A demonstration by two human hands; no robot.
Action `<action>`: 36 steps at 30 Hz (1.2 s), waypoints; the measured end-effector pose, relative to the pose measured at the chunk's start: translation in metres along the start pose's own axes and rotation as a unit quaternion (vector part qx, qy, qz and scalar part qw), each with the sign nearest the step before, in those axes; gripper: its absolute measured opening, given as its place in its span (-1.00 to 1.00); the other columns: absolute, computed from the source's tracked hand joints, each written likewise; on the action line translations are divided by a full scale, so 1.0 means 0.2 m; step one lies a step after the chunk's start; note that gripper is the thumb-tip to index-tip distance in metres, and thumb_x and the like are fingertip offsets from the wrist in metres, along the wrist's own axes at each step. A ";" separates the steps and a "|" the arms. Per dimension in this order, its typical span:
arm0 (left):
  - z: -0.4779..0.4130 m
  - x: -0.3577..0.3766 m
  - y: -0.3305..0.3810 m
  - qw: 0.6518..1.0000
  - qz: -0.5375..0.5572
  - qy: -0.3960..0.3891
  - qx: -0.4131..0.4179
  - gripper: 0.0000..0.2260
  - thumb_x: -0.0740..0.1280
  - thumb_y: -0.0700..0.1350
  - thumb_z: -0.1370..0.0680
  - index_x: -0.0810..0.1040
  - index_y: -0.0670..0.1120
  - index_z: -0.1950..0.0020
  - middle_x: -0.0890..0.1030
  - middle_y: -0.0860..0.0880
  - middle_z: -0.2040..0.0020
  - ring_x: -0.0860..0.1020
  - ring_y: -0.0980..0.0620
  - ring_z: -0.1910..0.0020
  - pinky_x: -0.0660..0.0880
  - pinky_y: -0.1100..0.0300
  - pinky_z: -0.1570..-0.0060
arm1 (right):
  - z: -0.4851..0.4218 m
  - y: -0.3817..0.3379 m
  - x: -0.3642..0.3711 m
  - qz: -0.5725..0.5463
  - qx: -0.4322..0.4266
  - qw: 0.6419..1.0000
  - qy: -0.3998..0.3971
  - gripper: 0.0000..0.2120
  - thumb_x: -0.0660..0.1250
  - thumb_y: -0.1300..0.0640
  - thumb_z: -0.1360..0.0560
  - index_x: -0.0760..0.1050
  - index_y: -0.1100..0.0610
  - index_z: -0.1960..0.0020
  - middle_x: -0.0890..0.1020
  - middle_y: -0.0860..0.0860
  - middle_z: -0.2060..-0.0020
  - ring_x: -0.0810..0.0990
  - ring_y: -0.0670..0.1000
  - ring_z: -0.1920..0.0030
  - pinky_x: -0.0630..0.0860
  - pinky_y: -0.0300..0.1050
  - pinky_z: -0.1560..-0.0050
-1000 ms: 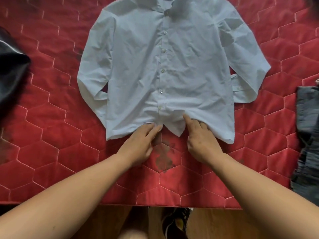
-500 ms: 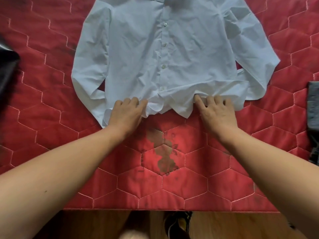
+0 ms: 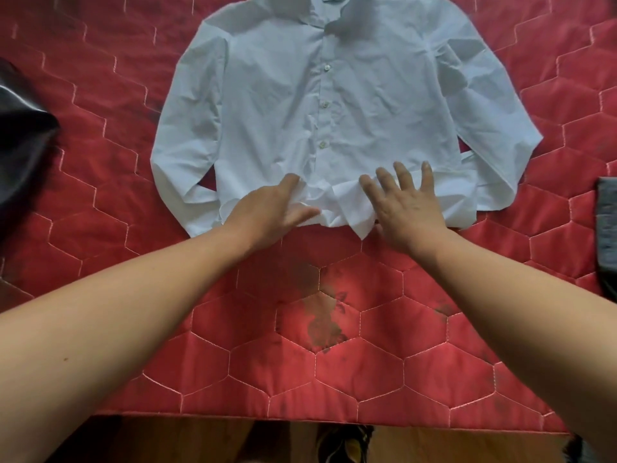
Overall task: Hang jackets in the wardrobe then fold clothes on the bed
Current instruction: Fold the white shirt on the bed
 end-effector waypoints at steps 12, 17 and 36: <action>0.07 -0.01 0.03 0.998 0.055 0.001 0.012 -0.53 0.08 0.18 -0.69 0.27 -0.05 0.33 0.41 0.01 0.41 0.45 -0.09 0.32 0.28 0.00 0.27 | 0.15 -0.04 -0.18 -0.266 0.012 0.958 0.104 -0.73 0.10 -0.02 -0.68 0.41 0.17 -0.12 0.63 0.18 0.22 0.59 0.31 0.18 0.31 0.03 0.24; 0.28 0.19 0.10 0.956 -0.179 -0.200 0.120 -0.55 -0.05 0.30 -0.64 0.45 0.02 0.00 0.59 -0.03 -0.04 0.60 -0.13 -0.04 0.52 -0.01 0.07 | 0.45 -0.14 -0.11 -0.229 -0.110 0.965 -0.059 -0.41 -0.06 -0.44 -0.55 0.37 0.01 -0.20 0.66 0.07 0.03 0.64 0.23 -0.02 0.49 0.06 0.10; 0.69 0.37 -0.36 0.768 0.454 0.152 -0.426 -0.69 0.46 -0.27 -0.49 0.59 -0.14 -0.23 0.67 -0.17 -0.15 0.65 -0.05 0.05 0.57 0.12 0.04 | 0.80 0.41 0.42 -0.630 0.531 0.566 0.029 -0.64 0.44 0.22 -0.27 0.62 0.20 -0.07 0.63 0.06 0.17 0.62 0.10 0.23 0.50 -0.14 0.27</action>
Point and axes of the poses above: each hand's wrist, its own z-axis away from the middle knuckle, its own x-axis out of the palm, y = z × x, the point moved 5 cm from there along -z, towards the middle knuckle
